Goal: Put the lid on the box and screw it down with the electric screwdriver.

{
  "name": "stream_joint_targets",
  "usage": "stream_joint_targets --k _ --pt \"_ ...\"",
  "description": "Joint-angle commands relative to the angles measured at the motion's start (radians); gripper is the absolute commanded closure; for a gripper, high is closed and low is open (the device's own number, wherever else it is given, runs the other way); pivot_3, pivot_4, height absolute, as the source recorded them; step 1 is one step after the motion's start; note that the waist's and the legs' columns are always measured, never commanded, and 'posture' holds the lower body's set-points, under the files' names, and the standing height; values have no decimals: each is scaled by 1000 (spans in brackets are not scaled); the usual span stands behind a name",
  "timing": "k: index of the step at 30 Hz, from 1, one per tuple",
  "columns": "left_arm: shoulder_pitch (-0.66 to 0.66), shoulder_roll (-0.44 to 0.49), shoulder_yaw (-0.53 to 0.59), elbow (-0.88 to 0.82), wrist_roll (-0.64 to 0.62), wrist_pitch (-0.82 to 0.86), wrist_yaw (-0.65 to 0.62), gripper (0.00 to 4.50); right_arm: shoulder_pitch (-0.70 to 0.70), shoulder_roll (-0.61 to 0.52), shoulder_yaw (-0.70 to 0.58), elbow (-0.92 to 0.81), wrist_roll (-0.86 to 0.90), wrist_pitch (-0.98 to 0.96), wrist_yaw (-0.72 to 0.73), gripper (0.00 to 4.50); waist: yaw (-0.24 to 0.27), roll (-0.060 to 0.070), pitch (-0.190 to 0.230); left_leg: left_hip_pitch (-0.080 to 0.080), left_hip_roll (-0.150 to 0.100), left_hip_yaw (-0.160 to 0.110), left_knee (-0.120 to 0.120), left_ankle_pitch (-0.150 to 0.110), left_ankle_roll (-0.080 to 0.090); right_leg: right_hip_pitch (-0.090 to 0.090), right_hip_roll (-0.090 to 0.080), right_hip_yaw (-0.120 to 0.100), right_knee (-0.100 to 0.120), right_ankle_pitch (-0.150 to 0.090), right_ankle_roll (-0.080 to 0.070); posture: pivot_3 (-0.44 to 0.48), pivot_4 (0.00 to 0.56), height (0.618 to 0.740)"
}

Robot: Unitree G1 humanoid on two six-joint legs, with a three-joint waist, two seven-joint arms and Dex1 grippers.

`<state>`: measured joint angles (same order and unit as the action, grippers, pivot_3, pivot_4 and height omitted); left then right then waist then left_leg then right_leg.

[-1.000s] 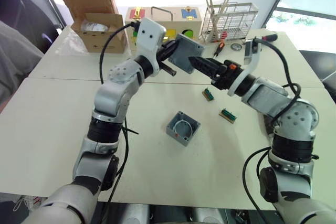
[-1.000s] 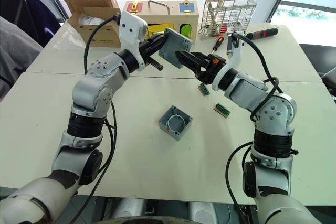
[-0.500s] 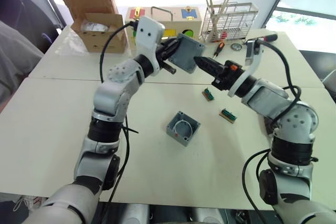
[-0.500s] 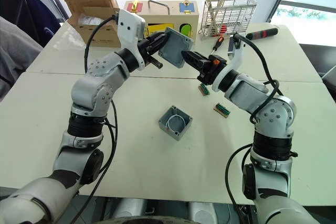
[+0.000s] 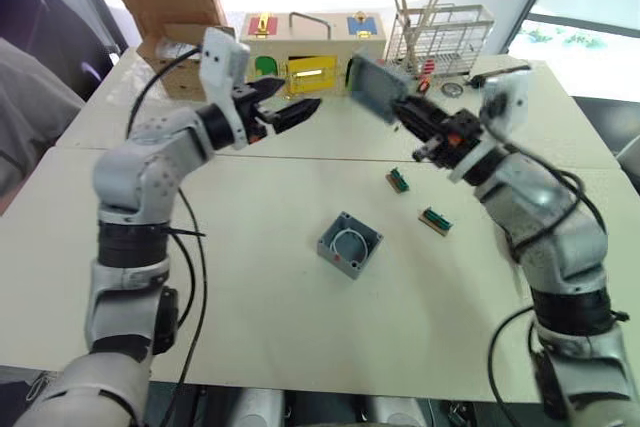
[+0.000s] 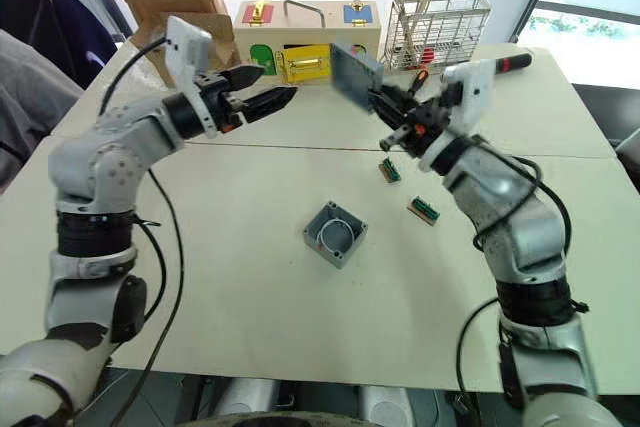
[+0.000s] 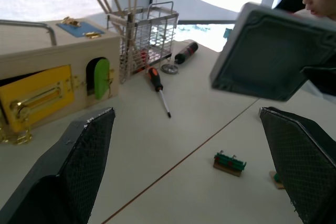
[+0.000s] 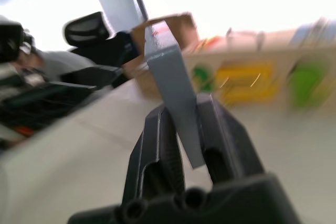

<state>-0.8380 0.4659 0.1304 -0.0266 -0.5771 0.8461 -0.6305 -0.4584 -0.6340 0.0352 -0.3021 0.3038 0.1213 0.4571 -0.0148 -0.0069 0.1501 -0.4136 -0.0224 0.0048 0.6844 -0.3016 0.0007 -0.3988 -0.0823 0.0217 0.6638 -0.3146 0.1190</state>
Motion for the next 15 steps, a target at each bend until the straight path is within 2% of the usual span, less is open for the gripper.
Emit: stream_joint_targets --k 1,5,8,12,15 --pt "2 59 3 -19 -22 22 -59 18 75 -71 10 37 -257 -335 30 4411 -1 0 0 1 0 0 0 0 0 1 0 0 0 0 0 0 150 740" --pt "40 91 4 -56 -76 85 -104 18 218 -160 -15 42 -540 -746 -34 4411 1 0 0 1 1 -1 0 1 -1 1 0 0 1 0 0 0 150 740" --pt "68 98 -8 -65 -108 124 -139 18 304 -165 -18 66 -664 -936 -92 4411 1 0 0 1 2 -1 0 1 -2 1 0 0 0 0 0 0 150 740" --pt "96 111 -44 -70 -128 151 -196 18 343 -150 -8 127 -770 -1050 -146 4411 0 0 0 4 2 0 0 2 -3 4 1 0 0 0 0 0 150 740" --pt "113 112 -99 -76 -126 151 -244 18 350 -106 -25 134 -878 -1034 -203 4411 1 0 0 4 2 -1 0 2 -3 4 1 0 0 0 0 0 150 740"
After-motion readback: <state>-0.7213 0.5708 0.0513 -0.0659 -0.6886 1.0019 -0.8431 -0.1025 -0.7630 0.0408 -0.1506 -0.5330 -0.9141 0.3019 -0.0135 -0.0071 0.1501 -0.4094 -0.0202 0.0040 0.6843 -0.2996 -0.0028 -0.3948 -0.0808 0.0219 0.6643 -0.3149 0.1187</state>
